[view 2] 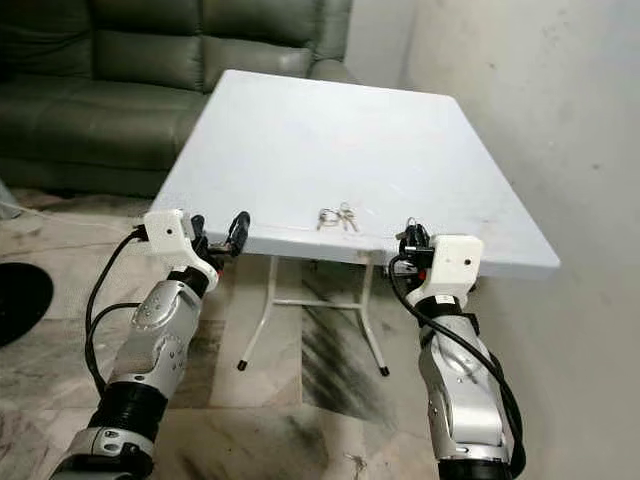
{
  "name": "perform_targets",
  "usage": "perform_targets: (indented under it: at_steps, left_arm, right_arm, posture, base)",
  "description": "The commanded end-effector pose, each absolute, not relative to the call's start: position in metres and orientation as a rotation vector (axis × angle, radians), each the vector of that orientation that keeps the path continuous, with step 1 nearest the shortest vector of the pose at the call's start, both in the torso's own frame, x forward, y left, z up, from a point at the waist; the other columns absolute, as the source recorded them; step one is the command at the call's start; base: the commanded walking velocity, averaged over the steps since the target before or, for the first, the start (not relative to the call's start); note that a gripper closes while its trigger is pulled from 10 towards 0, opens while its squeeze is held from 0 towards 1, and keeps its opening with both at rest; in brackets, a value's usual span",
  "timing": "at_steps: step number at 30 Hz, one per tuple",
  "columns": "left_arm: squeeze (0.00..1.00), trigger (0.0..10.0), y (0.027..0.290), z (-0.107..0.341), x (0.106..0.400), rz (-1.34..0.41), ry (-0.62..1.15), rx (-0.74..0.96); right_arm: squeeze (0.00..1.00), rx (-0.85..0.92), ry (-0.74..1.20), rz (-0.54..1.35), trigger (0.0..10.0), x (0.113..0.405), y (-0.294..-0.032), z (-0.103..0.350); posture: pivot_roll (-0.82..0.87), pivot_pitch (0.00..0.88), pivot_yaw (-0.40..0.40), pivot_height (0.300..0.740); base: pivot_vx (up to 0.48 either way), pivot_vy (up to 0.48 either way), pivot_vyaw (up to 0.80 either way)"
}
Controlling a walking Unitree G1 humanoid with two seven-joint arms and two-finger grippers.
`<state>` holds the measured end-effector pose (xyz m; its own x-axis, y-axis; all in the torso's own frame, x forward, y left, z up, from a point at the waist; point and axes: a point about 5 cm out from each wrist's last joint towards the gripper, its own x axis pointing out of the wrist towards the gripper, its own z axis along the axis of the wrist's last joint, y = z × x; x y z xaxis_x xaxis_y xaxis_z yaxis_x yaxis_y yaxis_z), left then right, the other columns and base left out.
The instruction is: Hang keys on a hook
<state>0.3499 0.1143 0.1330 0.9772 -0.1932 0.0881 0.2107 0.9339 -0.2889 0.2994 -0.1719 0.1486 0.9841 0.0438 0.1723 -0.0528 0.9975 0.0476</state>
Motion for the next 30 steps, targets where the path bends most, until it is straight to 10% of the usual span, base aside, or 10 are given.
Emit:
perform_targets:
  at_steps: [1,30]
  left_arm:
    - [0.0,10.0,0.107,0.136,0.354,-0.226,-0.052,-0.295]
    - [0.0,10.0,0.114,0.136,0.351,-0.207,-0.079,-0.275]
  right_arm:
    - [0.0,0.056,-0.164,0.04,10.0,0.299,-0.174,0.148]
    - [0.0,0.047,-0.15,0.057,10.0,0.303,-0.154,0.138]
  posture:
    - [-0.03,0.063,-0.092,0.719]
    - [-0.01,0.029,-0.07,0.719]
  base:
    - [0.0,0.0,-0.72]
    - [0.0,-0.015,-0.65]
